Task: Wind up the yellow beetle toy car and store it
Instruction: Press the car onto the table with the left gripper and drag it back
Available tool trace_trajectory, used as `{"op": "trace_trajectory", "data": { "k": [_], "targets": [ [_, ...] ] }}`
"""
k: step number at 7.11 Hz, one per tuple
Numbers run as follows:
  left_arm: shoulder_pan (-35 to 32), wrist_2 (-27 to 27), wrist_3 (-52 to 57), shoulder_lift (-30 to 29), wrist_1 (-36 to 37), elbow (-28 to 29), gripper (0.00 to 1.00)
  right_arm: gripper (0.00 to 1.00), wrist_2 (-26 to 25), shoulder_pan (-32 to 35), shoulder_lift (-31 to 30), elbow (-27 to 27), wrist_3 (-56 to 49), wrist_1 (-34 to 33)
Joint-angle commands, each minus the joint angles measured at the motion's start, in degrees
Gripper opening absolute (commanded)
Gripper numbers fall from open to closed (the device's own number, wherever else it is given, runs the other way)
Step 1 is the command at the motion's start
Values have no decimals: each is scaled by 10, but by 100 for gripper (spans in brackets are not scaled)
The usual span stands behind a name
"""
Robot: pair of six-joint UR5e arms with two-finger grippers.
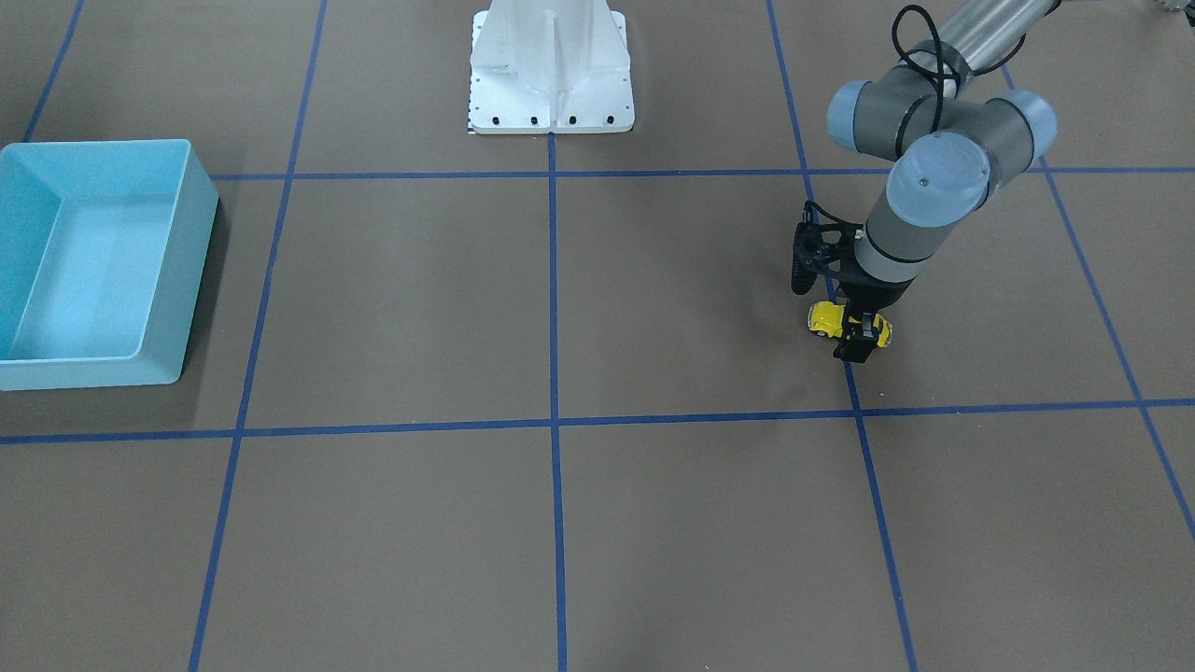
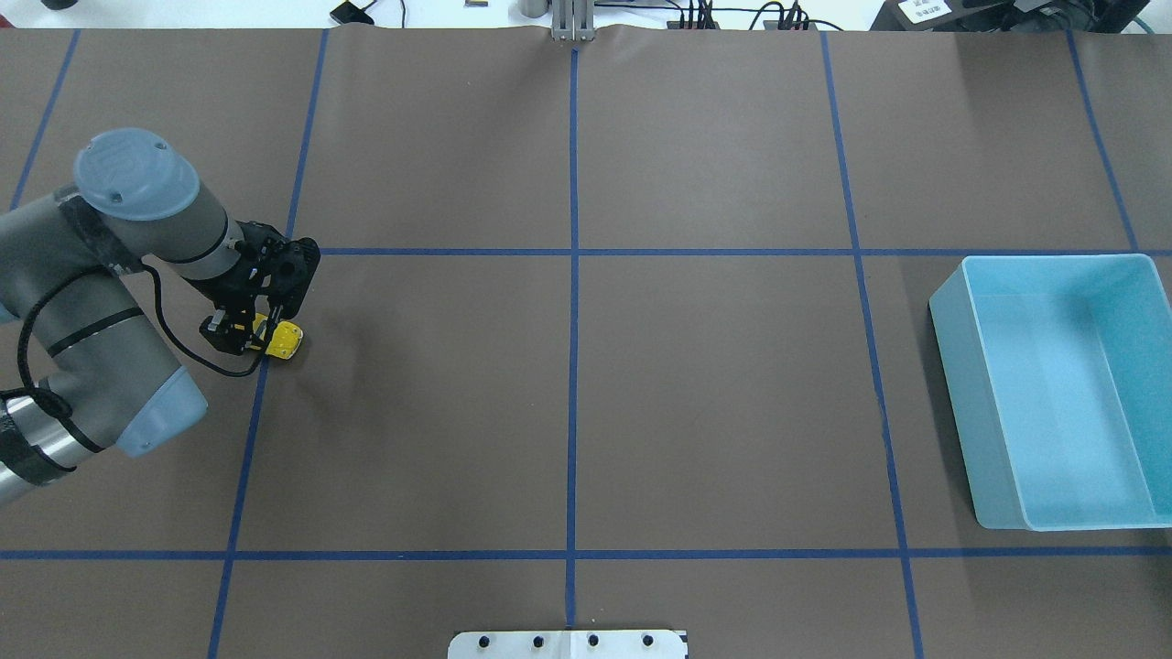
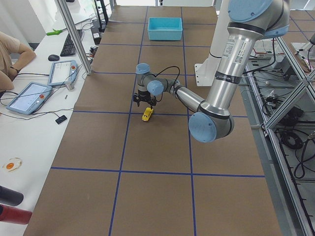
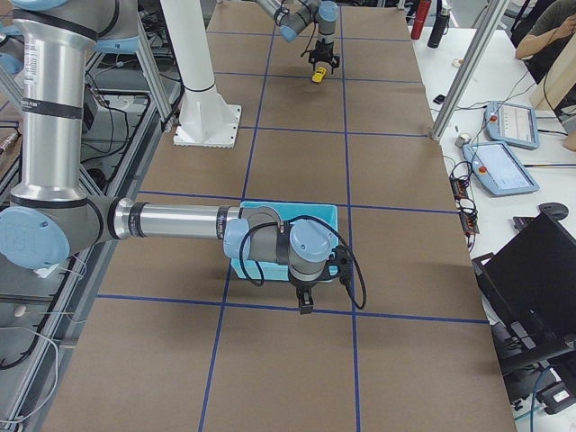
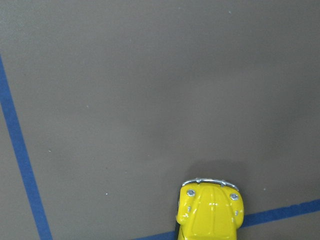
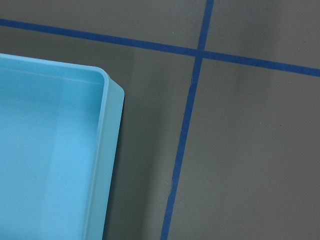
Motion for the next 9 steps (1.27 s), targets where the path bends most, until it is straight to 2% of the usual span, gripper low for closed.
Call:
{"op": "trace_trajectory", "data": {
  "k": [1, 5, 9],
  "targets": [
    [3, 1, 1, 2, -5, 5, 100, 100, 0, 0, 1, -1, 0, 0],
    [12, 9, -28, 2, -21, 1, 98, 100, 1, 0, 1, -2, 0, 0],
    [31, 26, -31, 31, -46, -13, 98, 100, 1, 0, 1, -2, 0, 0]
  ]
}}
